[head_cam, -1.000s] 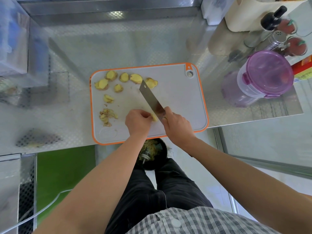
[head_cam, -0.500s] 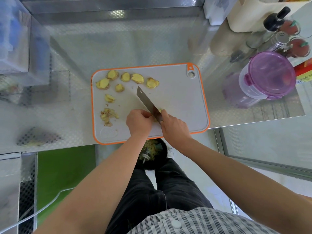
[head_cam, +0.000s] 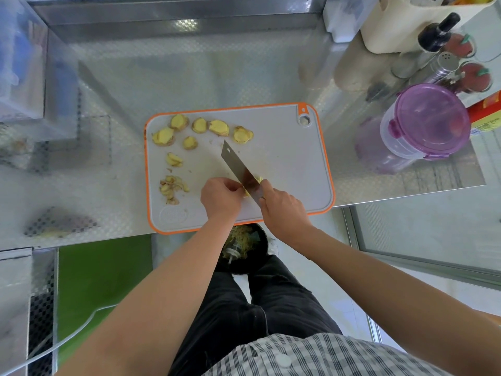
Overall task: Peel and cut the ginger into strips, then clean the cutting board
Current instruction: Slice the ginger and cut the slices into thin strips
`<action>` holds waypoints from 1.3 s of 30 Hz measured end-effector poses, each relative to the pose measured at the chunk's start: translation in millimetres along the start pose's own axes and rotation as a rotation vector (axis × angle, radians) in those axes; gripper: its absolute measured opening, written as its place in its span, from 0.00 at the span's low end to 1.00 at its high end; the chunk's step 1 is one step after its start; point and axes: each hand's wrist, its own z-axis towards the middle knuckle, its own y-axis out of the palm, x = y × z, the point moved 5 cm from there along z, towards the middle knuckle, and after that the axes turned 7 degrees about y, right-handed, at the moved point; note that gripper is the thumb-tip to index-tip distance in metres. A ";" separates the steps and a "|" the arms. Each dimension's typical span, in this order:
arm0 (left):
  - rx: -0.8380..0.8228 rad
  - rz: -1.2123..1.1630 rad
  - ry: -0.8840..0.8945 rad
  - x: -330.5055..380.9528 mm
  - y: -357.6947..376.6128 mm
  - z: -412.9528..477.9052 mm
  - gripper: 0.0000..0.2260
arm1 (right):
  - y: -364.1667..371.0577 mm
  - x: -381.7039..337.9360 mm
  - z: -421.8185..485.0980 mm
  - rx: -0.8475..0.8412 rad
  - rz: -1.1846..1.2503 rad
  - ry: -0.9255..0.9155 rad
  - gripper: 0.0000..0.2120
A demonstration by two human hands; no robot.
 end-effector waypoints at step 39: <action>0.010 0.048 0.034 -4.3 -2.4 -0.8 0.05 | 10.9 -8.1 7.5 0.073 -0.026 0.006 0.15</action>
